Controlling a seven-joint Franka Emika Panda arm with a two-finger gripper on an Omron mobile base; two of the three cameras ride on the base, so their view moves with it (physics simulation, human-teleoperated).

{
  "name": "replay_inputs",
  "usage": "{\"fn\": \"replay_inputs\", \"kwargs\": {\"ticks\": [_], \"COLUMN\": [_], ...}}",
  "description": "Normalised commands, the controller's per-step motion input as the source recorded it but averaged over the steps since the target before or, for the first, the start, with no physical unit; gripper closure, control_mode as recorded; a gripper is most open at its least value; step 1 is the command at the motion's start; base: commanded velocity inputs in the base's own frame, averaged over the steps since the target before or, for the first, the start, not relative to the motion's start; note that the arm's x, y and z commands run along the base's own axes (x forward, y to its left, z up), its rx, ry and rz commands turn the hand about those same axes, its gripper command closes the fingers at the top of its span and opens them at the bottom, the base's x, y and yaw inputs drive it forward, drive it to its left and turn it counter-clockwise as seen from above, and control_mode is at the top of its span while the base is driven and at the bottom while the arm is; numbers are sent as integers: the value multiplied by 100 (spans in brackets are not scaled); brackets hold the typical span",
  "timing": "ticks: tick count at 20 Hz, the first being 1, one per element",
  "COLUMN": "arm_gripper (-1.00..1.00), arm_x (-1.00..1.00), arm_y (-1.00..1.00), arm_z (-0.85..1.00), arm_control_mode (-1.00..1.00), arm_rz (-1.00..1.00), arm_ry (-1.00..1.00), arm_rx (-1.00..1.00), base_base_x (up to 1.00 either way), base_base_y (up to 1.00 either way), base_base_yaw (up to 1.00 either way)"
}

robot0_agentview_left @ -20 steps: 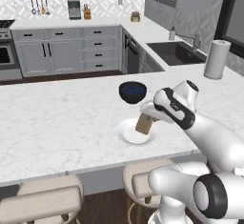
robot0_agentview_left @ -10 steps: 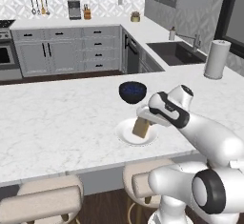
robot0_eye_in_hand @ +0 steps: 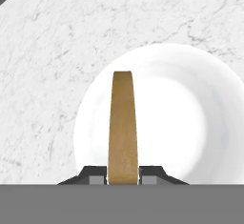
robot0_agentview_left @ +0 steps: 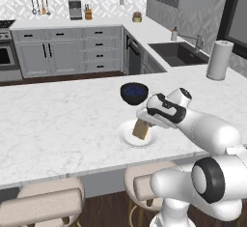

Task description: Start the toaster. Once the lever pops up, take the bread to the plate on the dining counter.

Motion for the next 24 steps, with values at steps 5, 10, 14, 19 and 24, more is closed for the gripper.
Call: {"fn": "replay_inputs", "kwargs": {"ticks": [5, 10, 14, 19, 24], "arm_gripper": [100, 100, -100, -100, -100], "arm_x": [13, 12, 0, 0, 0], "arm_y": [0, 0, 0, -1, -35], "arm_z": [-24, -16, 0, 5, 30], "arm_control_mode": [-100, -100, -100, -100, -100], "arm_rz": [0, 0, 0, 0, -2], "arm_ry": [0, 0, 0, -6, -1], "arm_rx": [0, 0, 0, 0, 0], "base_base_x": [0, 0, 0, 0, 0], "base_base_y": [0, 0, 0, 0, 0], "base_base_yaw": [0, 0, 0, 0, 0]}}
